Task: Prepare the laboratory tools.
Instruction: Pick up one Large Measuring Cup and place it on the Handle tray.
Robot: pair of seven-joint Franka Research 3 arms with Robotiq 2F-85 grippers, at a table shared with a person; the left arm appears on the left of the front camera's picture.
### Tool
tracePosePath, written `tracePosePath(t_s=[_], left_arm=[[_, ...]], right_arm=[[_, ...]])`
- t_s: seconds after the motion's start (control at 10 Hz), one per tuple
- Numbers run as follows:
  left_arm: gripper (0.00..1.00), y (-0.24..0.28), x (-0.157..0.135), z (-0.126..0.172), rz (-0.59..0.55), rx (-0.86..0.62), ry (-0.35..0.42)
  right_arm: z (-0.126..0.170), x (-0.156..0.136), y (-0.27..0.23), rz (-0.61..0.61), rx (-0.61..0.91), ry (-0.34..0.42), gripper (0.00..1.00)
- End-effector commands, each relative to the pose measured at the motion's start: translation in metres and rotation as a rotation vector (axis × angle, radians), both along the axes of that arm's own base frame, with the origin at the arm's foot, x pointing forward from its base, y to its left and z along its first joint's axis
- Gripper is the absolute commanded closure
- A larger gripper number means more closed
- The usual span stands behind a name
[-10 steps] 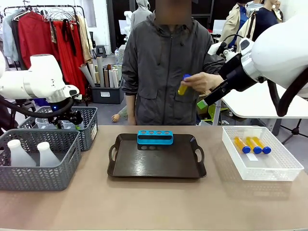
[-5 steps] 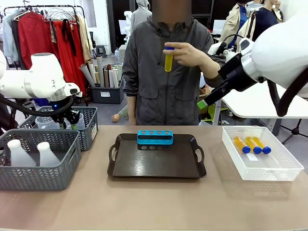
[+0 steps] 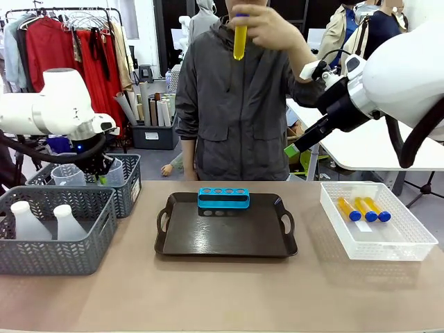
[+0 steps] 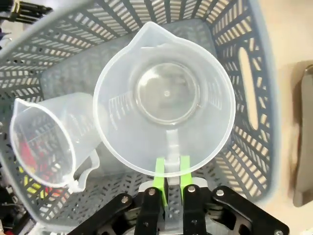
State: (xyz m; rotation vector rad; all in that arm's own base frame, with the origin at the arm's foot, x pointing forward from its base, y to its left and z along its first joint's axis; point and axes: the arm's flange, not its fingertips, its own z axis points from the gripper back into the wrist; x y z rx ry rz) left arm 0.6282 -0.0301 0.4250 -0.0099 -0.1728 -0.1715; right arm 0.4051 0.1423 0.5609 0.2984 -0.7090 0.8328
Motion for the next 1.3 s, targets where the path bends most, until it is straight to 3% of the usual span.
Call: tracePosePath(t_s=[0.0, 0.3, 0.6, 1.0, 1.2], left_arm=[[1.00, 0.001, -0.024, 0.024, -0.057, -0.023, -0.040], [1.00, -0.009, -0.058, 0.095, -0.159, 0.023, -0.161], [1.00, -0.043, -0.100, 0.169, -0.364, 0.043, -0.297], [1.00, -0.097, -0.136, 0.214, -0.698, 0.003, -0.345], [1.00, -0.124, -0.141, 0.223, -0.796, 0.024, -0.365]], right_arm=[[0.001, -0.001, -0.001, 0.007, 0.008, 0.005, 0.00], [0.001, -0.001, -0.001, 0.007, 0.008, 0.005, 0.00], [0.001, -0.001, -0.001, 0.007, 0.008, 0.005, 0.00], [0.001, -0.001, -0.001, 0.007, 0.008, 0.005, 0.00], [0.001, -0.001, -0.001, 0.007, 0.008, 0.005, 0.00]])
